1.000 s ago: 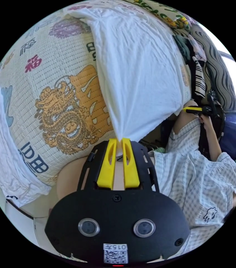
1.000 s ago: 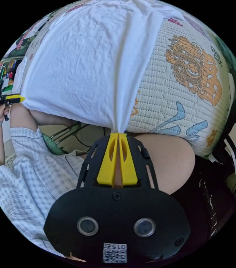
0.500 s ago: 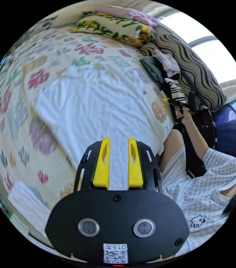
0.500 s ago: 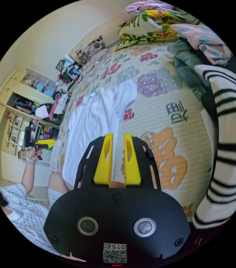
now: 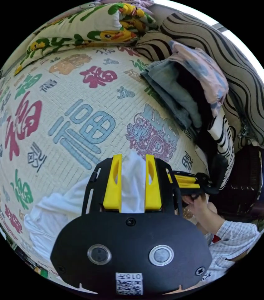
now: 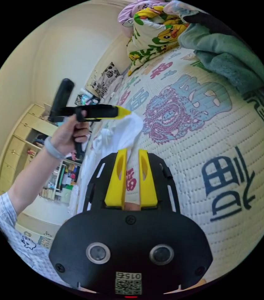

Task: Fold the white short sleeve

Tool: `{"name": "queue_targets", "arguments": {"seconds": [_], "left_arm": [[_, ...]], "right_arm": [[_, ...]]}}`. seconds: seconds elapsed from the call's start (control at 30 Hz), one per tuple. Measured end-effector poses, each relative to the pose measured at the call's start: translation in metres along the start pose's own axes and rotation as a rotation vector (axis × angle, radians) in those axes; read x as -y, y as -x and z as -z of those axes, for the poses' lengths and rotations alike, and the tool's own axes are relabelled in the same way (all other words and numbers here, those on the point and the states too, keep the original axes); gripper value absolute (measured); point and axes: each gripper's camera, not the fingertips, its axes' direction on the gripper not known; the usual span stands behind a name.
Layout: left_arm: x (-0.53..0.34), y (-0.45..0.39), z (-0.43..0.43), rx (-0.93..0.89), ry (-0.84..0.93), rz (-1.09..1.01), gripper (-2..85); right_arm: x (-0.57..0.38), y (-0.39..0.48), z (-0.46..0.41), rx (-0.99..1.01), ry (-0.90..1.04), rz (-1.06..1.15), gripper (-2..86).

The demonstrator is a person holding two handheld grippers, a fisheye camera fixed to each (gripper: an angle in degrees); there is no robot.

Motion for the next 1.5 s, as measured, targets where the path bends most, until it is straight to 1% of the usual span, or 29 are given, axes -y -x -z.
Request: {"name": "queue_targets", "arguments": {"seconds": [0.03, 0.07, 0.1, 0.17, 0.23, 0.27, 0.33, 0.4, 0.43, 0.5, 0.57, 0.63, 0.7, 0.77, 0.8, 0.83, 0.93, 1.0, 1.07, 1.1, 1.17, 1.23, 1.3, 1.37, 1.4, 1.43, 1.5], "left_arm": [[0.01, -0.001, -0.02, 0.0, 0.059, -0.02, 6.6], [0.014, -0.002, -0.028, 0.004, 0.078, -0.037, 5.2], [0.016, -0.004, -0.033, 0.044, 0.061, -0.061, 2.9], [0.014, -0.003, -0.029, 0.035, -0.026, -0.087, 0.9], [0.005, 0.007, -0.013, -0.088, -0.159, -0.1, 0.1], [0.003, 0.011, -0.01, -0.114, -0.192, -0.097, 0.0], [-0.004, 0.02, -0.001, -0.229, -0.299, -0.129, 0.1], [-0.004, 0.024, -0.006, -0.335, -0.338, -0.174, 0.5], [-0.001, 0.028, -0.013, -0.371, -0.347, -0.163, 1.0], [0.006, 0.029, -0.027, -0.398, -0.368, -0.152, 2.6], [0.016, 0.026, -0.043, -0.388, -0.381, -0.138, 5.8], [0.031, 0.02, -0.068, -0.331, -0.348, -0.122, 8.0], [0.037, 0.017, -0.081, -0.285, -0.334, -0.12, 8.3], [0.04, 0.016, -0.092, -0.26, -0.302, -0.122, 8.4], [0.042, 0.015, -0.1, -0.225, -0.258, -0.132, 8.5], [0.045, 0.013, -0.108, -0.176, -0.208, -0.138, 8.7], [0.054, 0.002, -0.13, -0.106, -0.119, -0.19, 9.1], [0.062, -0.007, -0.142, -0.104, -0.095, -0.214, 9.2], [0.074, -0.018, -0.158, -0.094, -0.055, -0.233, 9.0], [0.082, -0.026, -0.171, -0.073, -0.008, -0.251, 8.8], [0.093, -0.038, -0.197, -0.013, 0.128, -0.284, 7.7], [0.098, -0.049, -0.205, 0.137, 0.133, -0.327, 2.7], [0.099, -0.052, -0.207, 0.192, 0.143, -0.35, 1.4], [0.095, -0.051, -0.203, 0.192, 0.138, -0.38, 1.4], [0.092, -0.049, -0.199, 0.146, 0.124, -0.402, 1.8], [0.089, -0.05, -0.195, 0.072, 0.119, -0.428, 4.6], [0.088, -0.051, -0.196, 0.005, 0.128, -0.427, 8.8]], "right_arm": [[0.005, -0.001, 0.0, 0.017, 0.014, 0.01, 7.7], [0.007, 0.0, 0.0, 0.016, 0.023, 0.023, 7.6], [0.01, 0.001, 0.001, 0.022, 0.039, 0.044, 5.1], [0.012, 0.004, 0.009, 0.072, 0.004, 0.09, 2.4], [0.01, 0.01, 0.023, 0.083, -0.059, 0.112, 0.6], [0.009, 0.012, 0.027, 0.074, -0.068, 0.114, 0.5], [0.005, 0.017, 0.042, 0.028, -0.123, 0.113, 0.0], [0.006, 0.019, 0.054, 0.009, -0.152, 0.122, -0.2], [0.005, 0.02, 0.062, -0.026, -0.171, 0.108, -0.2], [0.002, 0.021, 0.075, -0.077, -0.197, 0.087, -0.2], [0.001, 0.022, 0.081, -0.121, -0.179, 0.076, -0.1], [-0.001, 0.018, 0.084, -0.182, -0.135, 0.053, 0.3], [-0.001, 0.011, 0.084, -0.185, -0.112, 0.049, 1.2], [0.003, -0.001, 0.084, -0.152, -0.1, 0.011, 3.0], [0.006, -0.009, 0.085, -0.114, -0.097, -0.011, 4.4], [0.009, -0.016, 0.082, -0.063, -0.067, -0.011, 5.8], [0.016, -0.022, 0.064, 0.043, 0.017, -0.014, 6.8], [0.019, -0.01, 0.053, 0.078, 0.035, 0.042, 6.1], [0.021, 0.01, 0.045, 0.033, 0.037, 0.132, 4.9], [0.021, 0.025, 0.038, -0.012, 0.057, 0.205, 4.2], [0.021, 0.042, 0.028, -0.067, 0.11, 0.285, 3.4], [0.019, 0.052, 0.018, -0.099, 0.155, 0.332, 2.3], [0.018, 0.054, 0.014, -0.116, 0.168, 0.347, 1.6], [0.019, 0.05, 0.014, -0.106, 0.173, 0.334, 1.2], [0.021, 0.047, 0.014, -0.077, 0.169, 0.319, 1.0], [0.022, 0.044, 0.016, -0.044, 0.16, 0.303, 0.8], [0.025, 0.04, 0.018, -0.021, 0.142, 0.283, 0.6]]}}
